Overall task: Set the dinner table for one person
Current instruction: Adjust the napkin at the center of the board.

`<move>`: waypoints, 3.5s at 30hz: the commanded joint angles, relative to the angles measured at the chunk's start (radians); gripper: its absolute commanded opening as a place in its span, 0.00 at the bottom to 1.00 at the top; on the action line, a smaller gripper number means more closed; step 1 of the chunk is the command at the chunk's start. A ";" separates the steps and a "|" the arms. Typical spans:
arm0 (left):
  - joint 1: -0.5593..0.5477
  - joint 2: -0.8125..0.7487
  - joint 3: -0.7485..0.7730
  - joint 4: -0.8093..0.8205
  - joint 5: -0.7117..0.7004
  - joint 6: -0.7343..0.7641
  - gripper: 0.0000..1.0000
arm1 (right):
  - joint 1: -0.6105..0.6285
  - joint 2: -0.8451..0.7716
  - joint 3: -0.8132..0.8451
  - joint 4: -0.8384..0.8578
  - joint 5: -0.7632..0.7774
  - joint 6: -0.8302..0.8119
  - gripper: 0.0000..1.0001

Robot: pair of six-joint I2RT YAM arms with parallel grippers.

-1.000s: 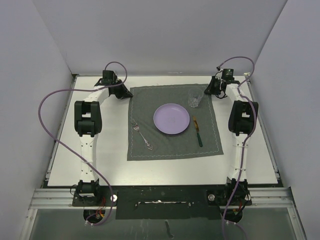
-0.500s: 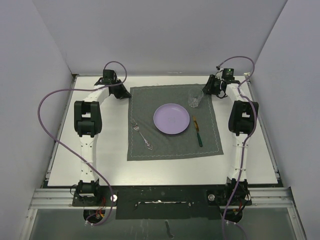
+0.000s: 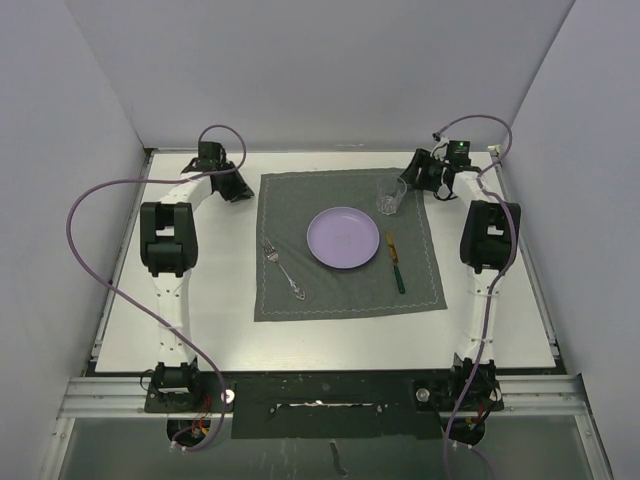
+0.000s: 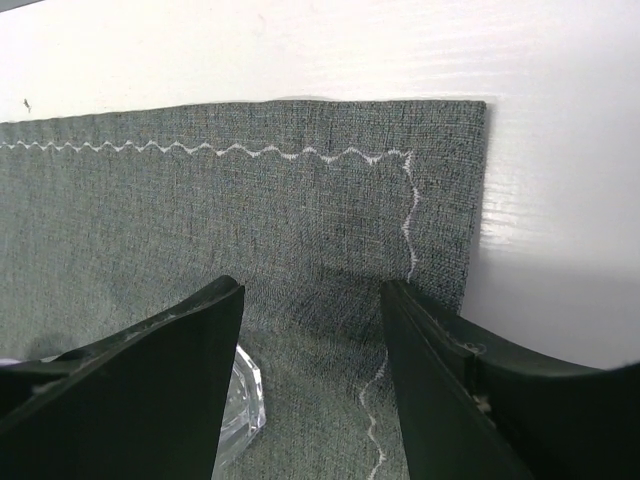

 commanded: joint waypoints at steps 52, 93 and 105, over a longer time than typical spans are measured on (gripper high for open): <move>0.028 -1.700 -1.572 0.270 0.171 -0.459 0.00 | 0.610 -1.629 -1.112 -0.204 0.279 0.160 0.00; -0.241 -1.202 -1.542 0.295 0.076 -0.293 0.00 | 0.631 -1.642 -1.187 -0.284 0.331 0.142 0.00; -0.278 -1.224 -1.586 0.252 0.018 -0.339 0.00 | 0.631 -1.643 -1.171 -0.294 0.348 0.145 0.00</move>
